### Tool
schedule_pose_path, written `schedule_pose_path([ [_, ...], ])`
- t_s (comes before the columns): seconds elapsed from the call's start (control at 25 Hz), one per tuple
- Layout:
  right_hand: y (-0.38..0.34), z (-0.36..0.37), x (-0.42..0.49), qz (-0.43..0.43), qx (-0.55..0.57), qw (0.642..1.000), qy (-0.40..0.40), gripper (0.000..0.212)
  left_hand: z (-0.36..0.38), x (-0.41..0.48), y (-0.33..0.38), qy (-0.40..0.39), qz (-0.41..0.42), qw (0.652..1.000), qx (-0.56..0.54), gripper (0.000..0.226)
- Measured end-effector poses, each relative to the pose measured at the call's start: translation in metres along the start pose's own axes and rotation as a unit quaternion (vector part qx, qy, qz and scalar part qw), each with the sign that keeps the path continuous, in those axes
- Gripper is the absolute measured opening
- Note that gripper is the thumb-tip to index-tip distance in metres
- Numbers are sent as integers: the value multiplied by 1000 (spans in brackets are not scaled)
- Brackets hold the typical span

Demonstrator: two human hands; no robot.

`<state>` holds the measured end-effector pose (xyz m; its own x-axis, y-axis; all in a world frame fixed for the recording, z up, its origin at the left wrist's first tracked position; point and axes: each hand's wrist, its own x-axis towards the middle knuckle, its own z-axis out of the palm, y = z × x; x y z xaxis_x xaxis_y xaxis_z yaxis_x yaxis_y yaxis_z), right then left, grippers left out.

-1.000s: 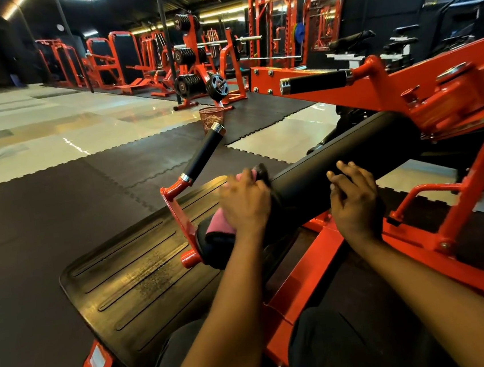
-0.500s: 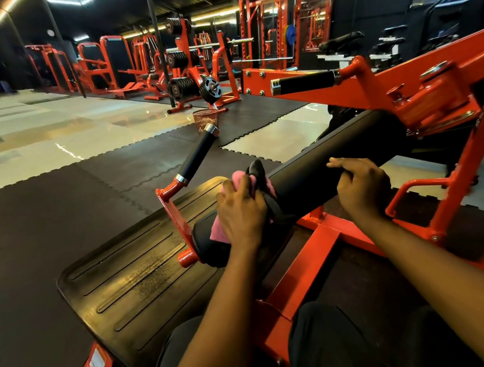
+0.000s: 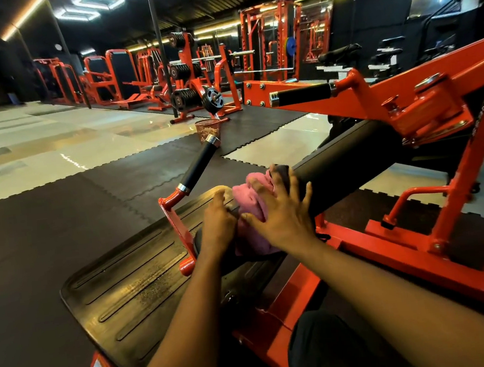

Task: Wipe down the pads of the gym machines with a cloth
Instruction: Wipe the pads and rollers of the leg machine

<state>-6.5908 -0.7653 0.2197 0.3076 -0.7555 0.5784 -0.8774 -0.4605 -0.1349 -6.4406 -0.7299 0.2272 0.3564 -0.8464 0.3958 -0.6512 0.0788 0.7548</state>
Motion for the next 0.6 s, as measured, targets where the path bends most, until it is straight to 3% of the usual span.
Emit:
schedule_pose_path([
  [0.16,9,-9,27,14,7,999,50,51,4,-2,-31,-48,7,996,76,32],
  [0.32,100,-54,87,93,-11,989,115,38,7,-11,-30,-7,22,998,60,19],
  [0.48,167,-98,119,169,-35,981,89,31,10,-29,-30,50,72,992,87,24],
  [0.6,122,-86,112,121,-39,991,47,28,12,-32,-31,75,88,992,53,24],
])
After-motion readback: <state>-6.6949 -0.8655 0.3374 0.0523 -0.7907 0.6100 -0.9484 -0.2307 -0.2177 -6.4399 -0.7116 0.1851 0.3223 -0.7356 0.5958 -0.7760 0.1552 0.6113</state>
